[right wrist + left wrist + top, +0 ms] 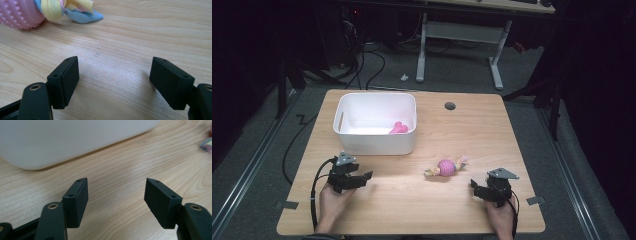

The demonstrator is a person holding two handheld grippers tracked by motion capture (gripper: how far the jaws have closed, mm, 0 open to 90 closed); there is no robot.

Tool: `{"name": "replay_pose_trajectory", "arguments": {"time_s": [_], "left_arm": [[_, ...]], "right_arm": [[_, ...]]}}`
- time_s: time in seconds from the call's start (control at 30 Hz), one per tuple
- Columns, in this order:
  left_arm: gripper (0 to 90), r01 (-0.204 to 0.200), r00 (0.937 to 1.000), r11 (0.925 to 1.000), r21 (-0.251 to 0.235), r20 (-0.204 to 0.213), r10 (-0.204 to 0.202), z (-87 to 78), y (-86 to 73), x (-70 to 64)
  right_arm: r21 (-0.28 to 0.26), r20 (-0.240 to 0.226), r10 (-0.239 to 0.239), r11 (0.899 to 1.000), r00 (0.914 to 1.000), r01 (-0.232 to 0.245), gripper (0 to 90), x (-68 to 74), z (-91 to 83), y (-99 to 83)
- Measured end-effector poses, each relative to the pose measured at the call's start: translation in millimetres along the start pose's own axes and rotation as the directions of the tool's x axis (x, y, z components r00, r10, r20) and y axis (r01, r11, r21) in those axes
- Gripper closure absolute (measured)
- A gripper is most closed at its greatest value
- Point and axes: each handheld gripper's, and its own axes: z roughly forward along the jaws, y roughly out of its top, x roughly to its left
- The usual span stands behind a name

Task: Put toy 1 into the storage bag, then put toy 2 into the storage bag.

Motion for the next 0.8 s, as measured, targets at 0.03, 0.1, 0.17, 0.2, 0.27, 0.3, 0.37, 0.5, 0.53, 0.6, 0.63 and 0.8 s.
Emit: {"name": "replay_pose_trajectory", "arguments": {"time_s": [0.03,0.1,0.17,0.2,0.27,0.3,0.37,0.5,0.53,0.6,0.63,0.8], "left_arm": [[36.1,-0.001,1.0,1.0,0.001,-0.004,0.001,1.2,-0.6,-0.1],[36.0,0.001,0.9999,1.0,-0.003,-0.013,-0.002,3.6,-1.4,-0.5],[36.0,0.002,0.9998,0.9999,-0.011,-0.022,-0.002,4.8,-1.6,-1.1],[35.9,-0.007,0.9989,0.9999,-0.015,-0.046,0.006,7.9,-1.3,-1.9],[35.9,-0.006,0.9986,0.9998,-0.016,-0.052,0.005,11.0,-1.1,-1.8],[35.9,-0.006,0.9986,0.9998,-0.016,-0.052,0.005,11.0,-1.1,-1.8],[35.8,-0.01,0.9982,0.9998,-0.018,-0.059,0.009,14.8,-0.3,-0.5],[35.8,-0.005,0.9978,0.9999,-0.015,-0.066,0.004,16.8,-1.1,-0.7],[35.8,-0.006,0.9979,0.9999,-0.013,-0.065,0.005,18.6,-1.4,-0.3],[35.7,-0.006,0.9978,0.9998,-0.018,-0.066,0.005,20.4,-1.3,-0.8],[35.7,-0.006,0.9978,0.9998,-0.018,-0.066,0.005,20.4,-1.3,-0.8],[35.5,-0.026,0.9966,0.9993,-0.029,-0.079,0.023,26.5,-0.2,-2.8]], "right_arm": [[0.0,0.0,0.0,1.0,1.0,0.0,23.7,0.0,0.0,0.0],[0.0,0.0,0.0,1.0,1.0,0.0,23.7,0.0,0.0,0.0],[-0.001,0.0,-0.002,1.0,1.0,0.002,23.7,-0.1,0.1,0.0],[0.0,-0.001,0.0,1.0,1.0,0.0,23.7,0.0,0.1,0.1],[0.0,-0.002,0.001,1.0,1.0,-0.001,23.7,-0.1,0.2,0.3],[0.0,-0.002,0.001,1.0,1.0,-0.001,23.7,-0.1,0.2,0.3],[-0.001,-0.007,-0.004,1.0,1.0,0.004,23.7,-0.7,0.7,0.7],[-0.001,-0.009,-0.007,1.0,0.9999,0.007,23.6,-0.8,0.9,0.8],[-0.001,-0.01,-0.007,1.0,0.9999,0.007,23.6,-0.7,1.0,0.9],[-0.001,-0.011,-0.007,1.0,0.9999,0.007,23.6,-0.8,1.1,1.0],[-0.001,-0.011,-0.007,1.0,0.9999,0.007,23.6,-0.8,1.1,1.0],[-0.003,-0.028,-0.026,1.0,0.9993,0.026,23.1,-2.9,2.2,1.9]]}}
